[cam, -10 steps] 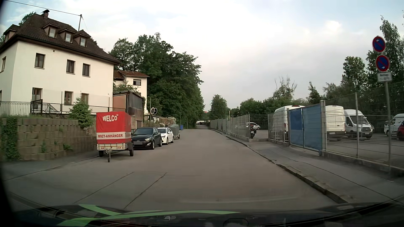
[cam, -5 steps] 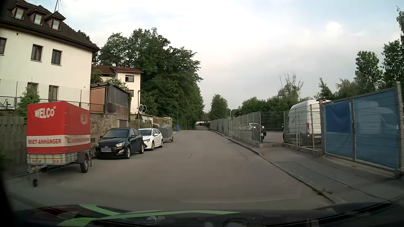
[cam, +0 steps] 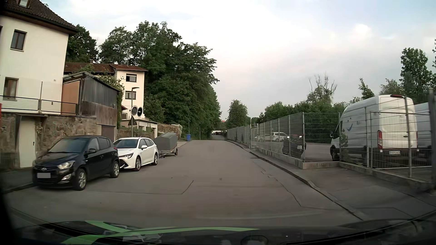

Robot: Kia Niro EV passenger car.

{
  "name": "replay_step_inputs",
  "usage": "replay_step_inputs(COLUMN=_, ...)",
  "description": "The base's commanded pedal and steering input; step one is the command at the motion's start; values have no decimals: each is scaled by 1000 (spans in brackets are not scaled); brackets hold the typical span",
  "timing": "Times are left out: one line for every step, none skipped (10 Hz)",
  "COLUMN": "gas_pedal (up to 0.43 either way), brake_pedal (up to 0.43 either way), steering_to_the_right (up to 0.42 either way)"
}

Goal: Follow the waypoints while adhering to traffic rules and regulations

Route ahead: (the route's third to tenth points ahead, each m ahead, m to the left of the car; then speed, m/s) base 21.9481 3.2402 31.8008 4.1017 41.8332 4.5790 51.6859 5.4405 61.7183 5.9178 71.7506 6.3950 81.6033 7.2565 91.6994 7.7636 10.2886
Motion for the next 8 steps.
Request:
replay_step_inputs(gas_pedal=59, brake_pedal=0, steering_to_the_right=-12)
replay_step_inputs(gas_pedal=59, brake_pedal=0, steering_to_the_right=-17)
replay_step_inputs(gas_pedal=59, brake_pedal=0, steering_to_the_right=-18)
replay_step_inputs(gas_pedal=59, brake_pedal=0, steering_to_the_right=-17)
replay_step_inputs(gas_pedal=59, brake_pedal=0, steering_to_the_right=-18)
replay_step_inputs(gas_pedal=59, brake_pedal=0, steering_to_the_right=-16)
replay_step_inputs(gas_pedal=59, brake_pedal=0, steering_to_the_right=-16)
replay_step_inputs(gas_pedal=67, brake_pedal=0, steering_to_the_right=-14)
